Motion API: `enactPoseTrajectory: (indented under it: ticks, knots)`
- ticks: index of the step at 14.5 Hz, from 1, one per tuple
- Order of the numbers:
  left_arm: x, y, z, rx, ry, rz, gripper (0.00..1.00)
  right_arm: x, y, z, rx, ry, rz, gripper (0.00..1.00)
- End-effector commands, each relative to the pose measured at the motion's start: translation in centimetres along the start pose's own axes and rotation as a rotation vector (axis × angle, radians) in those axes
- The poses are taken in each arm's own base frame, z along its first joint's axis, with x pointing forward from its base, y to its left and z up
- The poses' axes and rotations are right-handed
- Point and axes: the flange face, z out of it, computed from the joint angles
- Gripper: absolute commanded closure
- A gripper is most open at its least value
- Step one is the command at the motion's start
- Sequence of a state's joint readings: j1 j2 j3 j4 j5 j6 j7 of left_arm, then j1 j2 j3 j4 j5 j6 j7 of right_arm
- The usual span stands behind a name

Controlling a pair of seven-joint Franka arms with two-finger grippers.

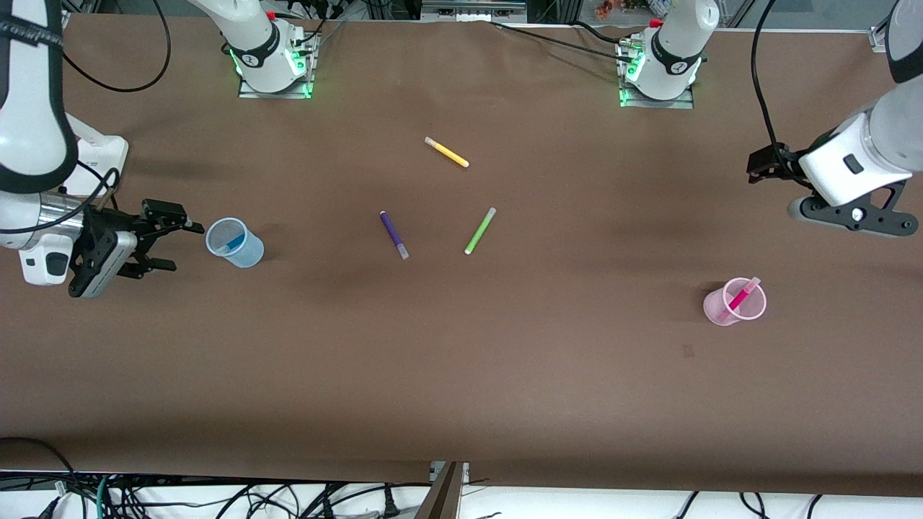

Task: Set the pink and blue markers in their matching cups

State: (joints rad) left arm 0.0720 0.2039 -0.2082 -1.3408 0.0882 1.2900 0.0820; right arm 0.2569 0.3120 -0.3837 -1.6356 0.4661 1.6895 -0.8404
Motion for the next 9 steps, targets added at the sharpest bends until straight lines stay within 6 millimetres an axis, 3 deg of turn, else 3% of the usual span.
enactPoseTrajectory:
  ticks: [1,2,5,7,9]
  knots:
    - [-1.1,-2.4,0.7,-0.063,0.02,-0.064,0.0,1.8,-3.1,-1.0,-0.13,-0.151,0.221,0.0]
    - [-2.5,-3.2,0.1,-0.054,0.08,-0.096,0.0,1.8,-3.9,-1.0,-0.142,-0.185,0.296,0.0]
    - [-5.6,-1.2,1.6,-0.027,0.193,-0.099,0.0,1.8,-6.6,-1.6,-0.184,-0.223,0.531,0.0]
    - [-6.0,-0.1,2.3,-0.023,0.228,-0.123,0.0,1.4,-9.6,-3.0,-0.277,-0.255,0.521,0.0]
    - [-5.9,-0.2,2.3,-0.023,0.227,-0.117,0.0,-0.1,-10.9,-4.8,-0.283,-0.25,0.502,0.0]
